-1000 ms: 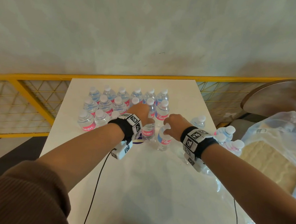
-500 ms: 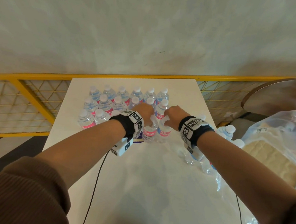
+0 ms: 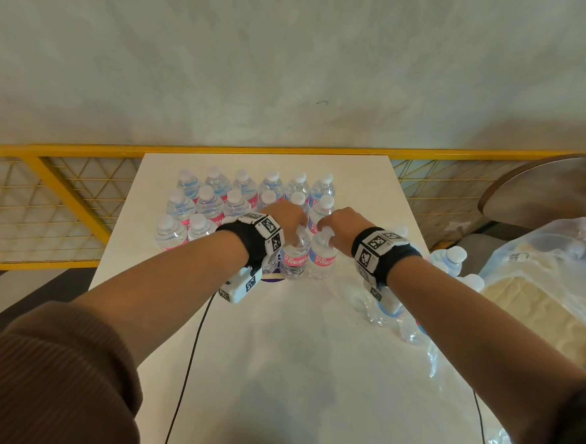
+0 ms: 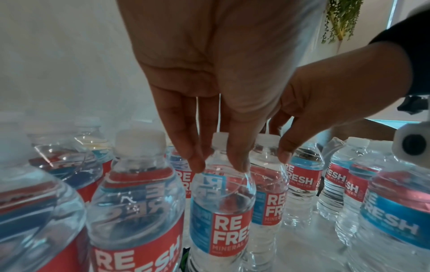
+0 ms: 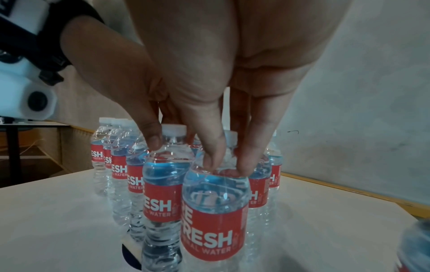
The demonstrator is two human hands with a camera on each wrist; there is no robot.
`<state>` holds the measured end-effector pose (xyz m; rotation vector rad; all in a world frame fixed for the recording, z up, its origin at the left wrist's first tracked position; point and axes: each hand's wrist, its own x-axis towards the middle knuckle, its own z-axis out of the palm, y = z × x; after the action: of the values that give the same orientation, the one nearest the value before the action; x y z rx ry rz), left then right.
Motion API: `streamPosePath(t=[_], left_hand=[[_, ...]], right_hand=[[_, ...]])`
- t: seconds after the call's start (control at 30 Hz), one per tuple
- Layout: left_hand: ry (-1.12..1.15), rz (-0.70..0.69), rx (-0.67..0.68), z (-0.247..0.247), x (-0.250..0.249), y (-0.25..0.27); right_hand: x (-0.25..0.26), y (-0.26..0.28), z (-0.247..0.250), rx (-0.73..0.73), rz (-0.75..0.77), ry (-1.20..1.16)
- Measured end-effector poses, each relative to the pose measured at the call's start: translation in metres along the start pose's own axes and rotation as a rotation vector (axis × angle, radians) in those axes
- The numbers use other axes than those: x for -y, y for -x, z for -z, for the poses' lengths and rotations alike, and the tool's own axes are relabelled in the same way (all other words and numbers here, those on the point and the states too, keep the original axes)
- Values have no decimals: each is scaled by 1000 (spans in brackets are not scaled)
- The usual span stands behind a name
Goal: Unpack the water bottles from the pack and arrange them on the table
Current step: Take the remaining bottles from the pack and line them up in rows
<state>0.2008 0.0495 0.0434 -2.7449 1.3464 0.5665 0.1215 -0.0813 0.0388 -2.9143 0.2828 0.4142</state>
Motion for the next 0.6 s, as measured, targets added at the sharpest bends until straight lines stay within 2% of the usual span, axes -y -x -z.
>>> streamPosePath(t=[0.43,0.6], left_hand=[[-34,2,-14,-1,5,-7],[-77,11,-21,-1,3,-7]], right_hand=[[4,-9,-2,-25,3,-18],[1,-11,0,6,4,-7]])
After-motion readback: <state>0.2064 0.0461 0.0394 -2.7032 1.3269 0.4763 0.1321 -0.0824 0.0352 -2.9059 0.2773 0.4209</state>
